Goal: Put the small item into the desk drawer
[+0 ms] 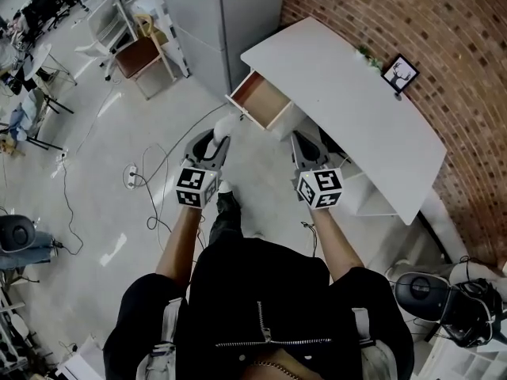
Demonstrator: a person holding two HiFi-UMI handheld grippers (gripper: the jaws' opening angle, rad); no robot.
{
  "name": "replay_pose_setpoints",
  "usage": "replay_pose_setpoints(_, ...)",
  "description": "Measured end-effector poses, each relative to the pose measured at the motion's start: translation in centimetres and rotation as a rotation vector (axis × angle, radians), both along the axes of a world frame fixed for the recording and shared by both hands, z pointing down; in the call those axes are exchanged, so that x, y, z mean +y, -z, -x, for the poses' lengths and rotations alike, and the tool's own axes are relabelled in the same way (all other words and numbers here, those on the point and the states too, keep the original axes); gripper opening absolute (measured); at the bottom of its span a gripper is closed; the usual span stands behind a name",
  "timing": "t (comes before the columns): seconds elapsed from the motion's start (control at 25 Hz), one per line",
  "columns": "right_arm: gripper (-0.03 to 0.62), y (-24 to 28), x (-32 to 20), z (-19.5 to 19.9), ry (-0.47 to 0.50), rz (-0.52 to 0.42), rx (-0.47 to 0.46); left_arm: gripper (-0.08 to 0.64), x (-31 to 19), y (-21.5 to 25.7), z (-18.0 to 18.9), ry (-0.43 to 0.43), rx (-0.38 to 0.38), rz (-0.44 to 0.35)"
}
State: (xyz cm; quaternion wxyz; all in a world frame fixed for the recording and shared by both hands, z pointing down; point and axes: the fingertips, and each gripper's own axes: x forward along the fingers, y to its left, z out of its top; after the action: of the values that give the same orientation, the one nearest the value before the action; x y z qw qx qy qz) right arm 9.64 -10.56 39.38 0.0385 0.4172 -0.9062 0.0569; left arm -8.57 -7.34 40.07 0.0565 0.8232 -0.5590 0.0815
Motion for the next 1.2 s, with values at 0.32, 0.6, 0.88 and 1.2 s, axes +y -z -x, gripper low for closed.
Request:
replay_pose_setpoints(0.32, -0.005, -1.1, -7.7, 3.4, -0.041, 0.027, 0.016, 0.161, -9.0, -0.3, 2.4, -0.071, 0.004, 0.005)
replay_pose_setpoints(0.6, -0.005, -0.8, -14.4, 6.7, -0.112, 0.053, 0.021, 0.161, -17.3, -0.3, 5.2, -0.155, 0.008, 0.031)
replay_pose_setpoints(0.88, -0.005, -1.0, -18.8, 8.5, -0.163, 0.065, 0.026, 0.161, -22.5, -0.5, 6.5, -0.218, 0.009, 0.04)
replay_pose_setpoints(1.2, -0.005, -1.1, -21.3, 10.0, -0.228, 0.055, 0.019, 0.161, -25.7, -1.1, 7.8, -0.287, 0.004, 0.036)
